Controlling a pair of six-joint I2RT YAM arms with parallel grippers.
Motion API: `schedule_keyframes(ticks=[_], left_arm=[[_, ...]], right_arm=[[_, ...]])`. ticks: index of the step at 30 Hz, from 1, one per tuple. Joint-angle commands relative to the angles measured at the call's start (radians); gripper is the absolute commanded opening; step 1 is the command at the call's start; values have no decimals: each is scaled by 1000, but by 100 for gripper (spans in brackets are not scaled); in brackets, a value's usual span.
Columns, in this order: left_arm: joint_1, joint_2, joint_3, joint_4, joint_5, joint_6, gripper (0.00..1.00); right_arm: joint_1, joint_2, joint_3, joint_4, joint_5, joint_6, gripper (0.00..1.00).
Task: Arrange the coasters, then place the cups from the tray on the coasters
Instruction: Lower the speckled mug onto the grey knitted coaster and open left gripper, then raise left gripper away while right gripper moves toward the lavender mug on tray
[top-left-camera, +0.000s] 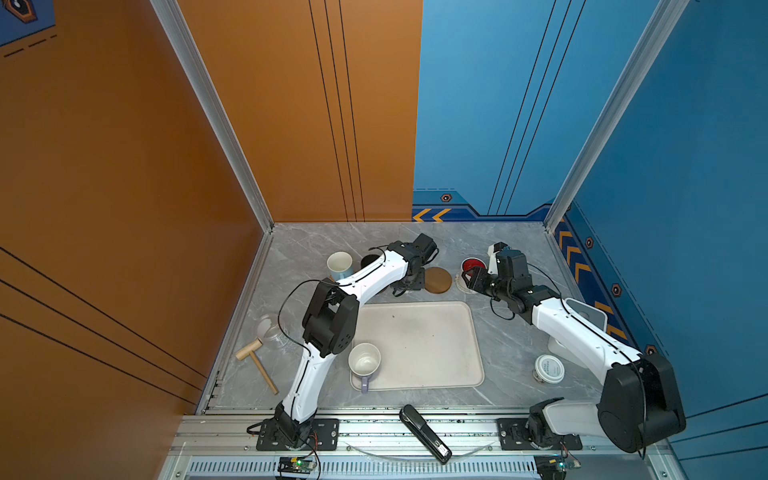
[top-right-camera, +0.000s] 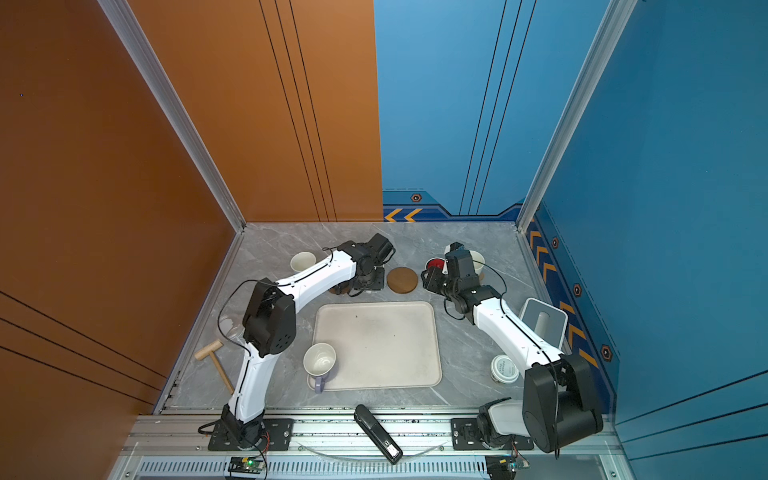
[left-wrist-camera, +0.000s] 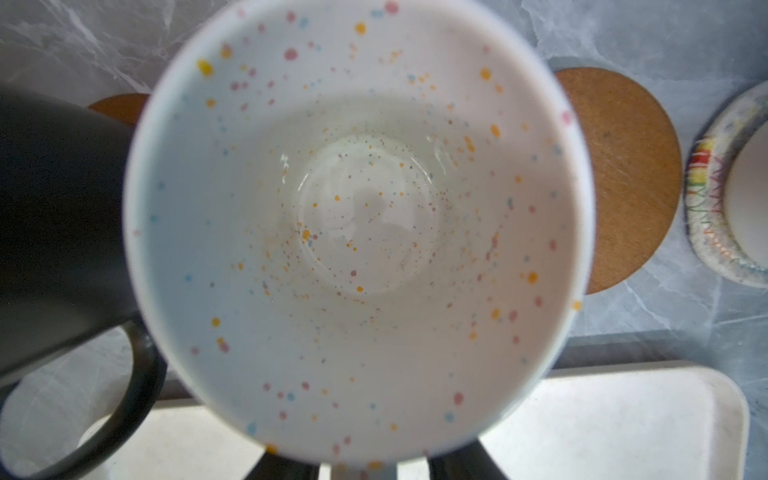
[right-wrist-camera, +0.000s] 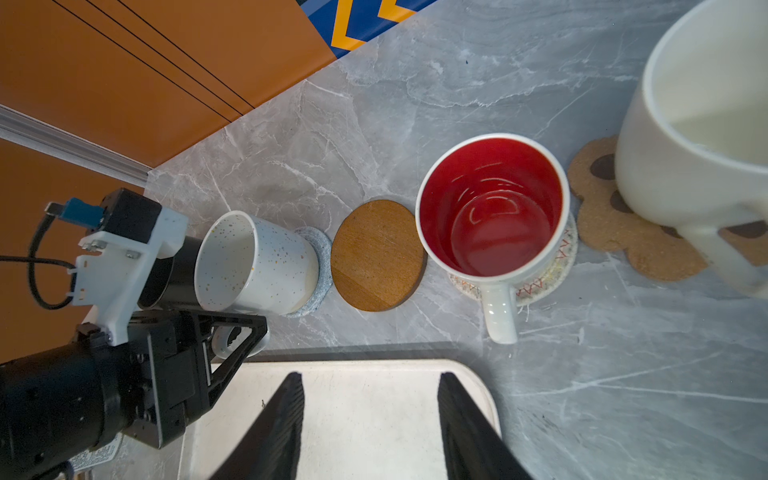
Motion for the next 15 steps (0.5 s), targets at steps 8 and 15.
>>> schedule_keyframes(ticks=[8, 15], left_arm=[[0, -71, -6, -1, -2, 6, 44], [-18, -137, -46, -1, -15, 10, 44]], right_arm=[[-8, 10, -10, 20, -13, 10, 51], [-8, 8, -10, 22, -16, 12, 50]])
